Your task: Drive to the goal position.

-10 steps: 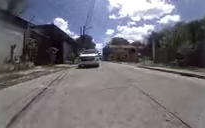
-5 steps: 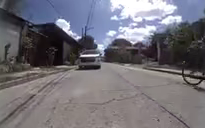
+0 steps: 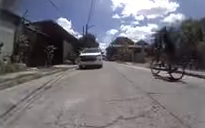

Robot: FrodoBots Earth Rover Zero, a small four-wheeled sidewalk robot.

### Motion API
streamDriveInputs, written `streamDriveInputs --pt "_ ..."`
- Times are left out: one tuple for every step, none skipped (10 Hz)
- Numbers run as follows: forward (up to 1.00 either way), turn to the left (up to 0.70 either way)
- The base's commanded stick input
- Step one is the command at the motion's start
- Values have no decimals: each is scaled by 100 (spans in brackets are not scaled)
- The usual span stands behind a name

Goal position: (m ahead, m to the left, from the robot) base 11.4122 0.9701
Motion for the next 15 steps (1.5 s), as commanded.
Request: streamDriveInputs --pt "100 -40" --pt "100 -40" --pt "100 -40" --pt "100 -40" --pt "100 5" --pt "100 14" --pt "100 0" --pt "100 10" --pt "100 6" --pt "100 0" --pt "100 8" --pt "100 13" --pt "100 14" --pt "100 15" --pt "100 15"
